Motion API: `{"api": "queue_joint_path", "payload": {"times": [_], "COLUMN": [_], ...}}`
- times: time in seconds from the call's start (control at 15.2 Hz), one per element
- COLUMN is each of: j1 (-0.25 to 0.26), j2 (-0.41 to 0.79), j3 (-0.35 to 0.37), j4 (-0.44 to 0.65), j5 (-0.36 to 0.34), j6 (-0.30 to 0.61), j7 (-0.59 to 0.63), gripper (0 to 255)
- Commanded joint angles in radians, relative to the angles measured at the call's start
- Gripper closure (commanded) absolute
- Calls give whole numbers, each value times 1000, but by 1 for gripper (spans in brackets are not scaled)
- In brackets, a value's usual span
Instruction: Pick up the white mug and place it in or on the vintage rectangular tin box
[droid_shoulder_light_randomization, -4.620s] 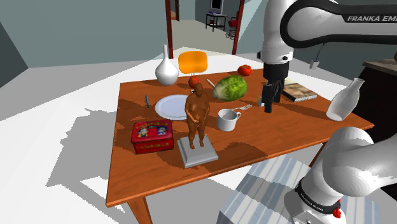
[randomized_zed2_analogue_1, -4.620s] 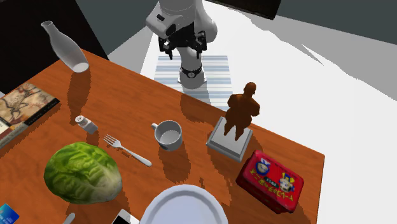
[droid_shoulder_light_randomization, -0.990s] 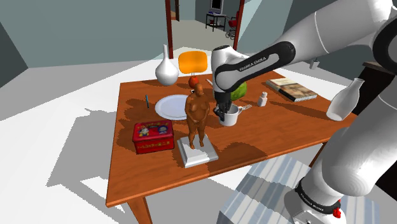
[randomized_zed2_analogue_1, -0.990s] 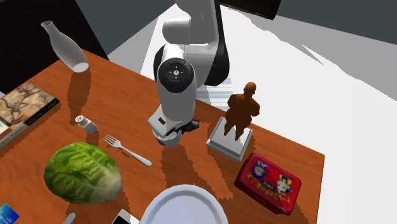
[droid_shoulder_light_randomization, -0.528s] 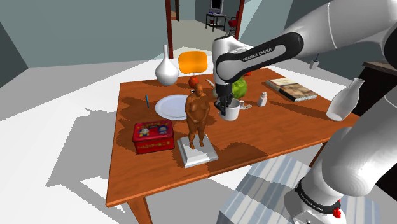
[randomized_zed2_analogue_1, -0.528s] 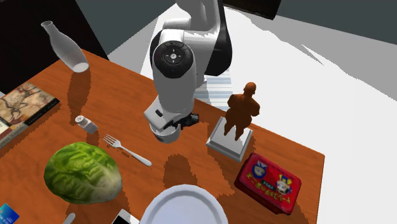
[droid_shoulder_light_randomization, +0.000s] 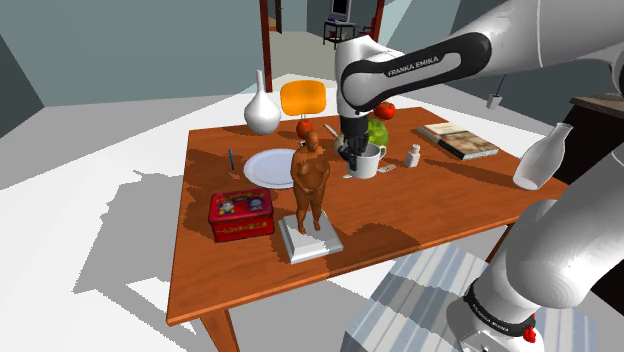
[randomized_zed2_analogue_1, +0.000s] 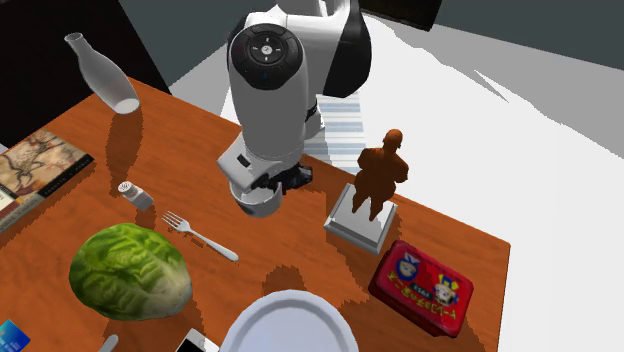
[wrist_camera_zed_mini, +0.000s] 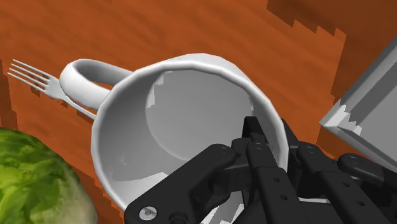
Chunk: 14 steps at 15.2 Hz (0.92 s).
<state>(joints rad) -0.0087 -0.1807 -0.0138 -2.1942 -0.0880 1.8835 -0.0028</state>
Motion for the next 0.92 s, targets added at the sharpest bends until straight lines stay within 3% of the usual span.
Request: {"api": "queue_joint_path", "payload": {"times": [0.0,0.59,0.86], "j1": [0,1,40], "j2": [-6,-27,47], "j3": [0,2,53], "j4": [18,109,193], "j5": [1,3,23], "j6": [-25,-135,-152], "j7": [-2,-10,73], "gripper": [255,255,255]}}
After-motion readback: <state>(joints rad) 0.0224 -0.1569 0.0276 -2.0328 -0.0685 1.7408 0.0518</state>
